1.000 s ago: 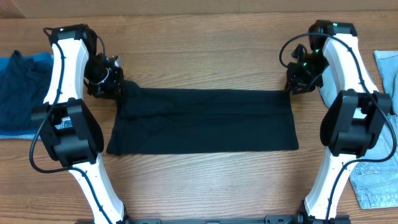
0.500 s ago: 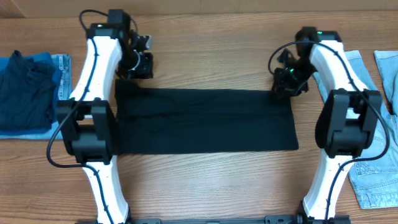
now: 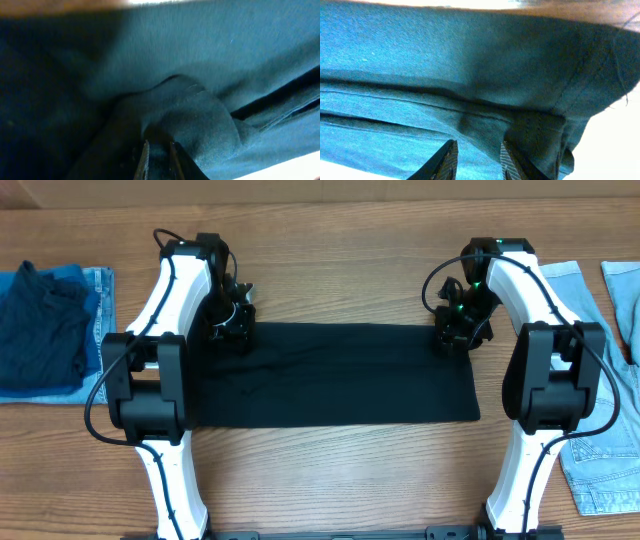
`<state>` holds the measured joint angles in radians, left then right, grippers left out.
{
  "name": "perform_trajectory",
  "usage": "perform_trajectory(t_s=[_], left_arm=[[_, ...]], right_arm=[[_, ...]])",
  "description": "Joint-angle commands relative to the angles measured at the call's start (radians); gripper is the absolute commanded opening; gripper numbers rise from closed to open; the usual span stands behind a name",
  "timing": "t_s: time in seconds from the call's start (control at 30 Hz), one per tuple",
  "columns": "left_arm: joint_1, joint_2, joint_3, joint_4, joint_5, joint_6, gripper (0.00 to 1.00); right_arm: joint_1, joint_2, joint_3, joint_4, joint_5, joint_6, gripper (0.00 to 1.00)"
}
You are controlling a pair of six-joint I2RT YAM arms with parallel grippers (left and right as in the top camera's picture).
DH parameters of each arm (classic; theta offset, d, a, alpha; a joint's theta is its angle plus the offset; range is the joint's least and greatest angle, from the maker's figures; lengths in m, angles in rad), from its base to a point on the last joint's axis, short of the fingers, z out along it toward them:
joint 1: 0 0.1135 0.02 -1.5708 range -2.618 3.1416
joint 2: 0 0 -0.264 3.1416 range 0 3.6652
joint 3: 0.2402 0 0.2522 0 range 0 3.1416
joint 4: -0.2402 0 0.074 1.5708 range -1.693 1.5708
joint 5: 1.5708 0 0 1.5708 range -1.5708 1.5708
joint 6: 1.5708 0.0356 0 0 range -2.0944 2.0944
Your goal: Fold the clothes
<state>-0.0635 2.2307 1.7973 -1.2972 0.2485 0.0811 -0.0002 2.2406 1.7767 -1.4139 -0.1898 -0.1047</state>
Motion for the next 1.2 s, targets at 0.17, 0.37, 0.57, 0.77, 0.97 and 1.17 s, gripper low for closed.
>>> perform_trajectory(t_s=[0.17, 0.37, 0.57, 0.77, 0.97, 1.17], left_arm=[[0.002, -0.009, -0.016, -0.095, -0.012, 0.008, 0.21], [0.002, -0.009, -0.037, -0.119, -0.013, 0.008, 0.25], [0.002, -0.009, -0.077, -0.128, -0.013, 0.008, 0.13], [-0.003, -0.059, -0.071, -0.071, 0.100, 0.024, 0.04], [0.025, -0.248, -0.065, 0.058, -0.098, -0.104, 0.05], [0.032, -0.271, -0.106, -0.035, -0.221, -0.255, 0.14]], right_arm=[[-0.006, -0.019, -0.106, -0.010, 0.018, 0.000, 0.33], [-0.006, -0.019, -0.135, -0.009, 0.025, 0.000, 0.33], [-0.006, -0.019, -0.135, -0.001, 0.056, 0.001, 0.34], [-0.006, -0.019, -0.135, 0.014, 0.056, 0.000, 0.33], [-0.006, -0.019, -0.135, 0.018, 0.055, 0.000, 0.37], [-0.006, -0.019, -0.135, 0.009, 0.055, 0.001, 0.39]])
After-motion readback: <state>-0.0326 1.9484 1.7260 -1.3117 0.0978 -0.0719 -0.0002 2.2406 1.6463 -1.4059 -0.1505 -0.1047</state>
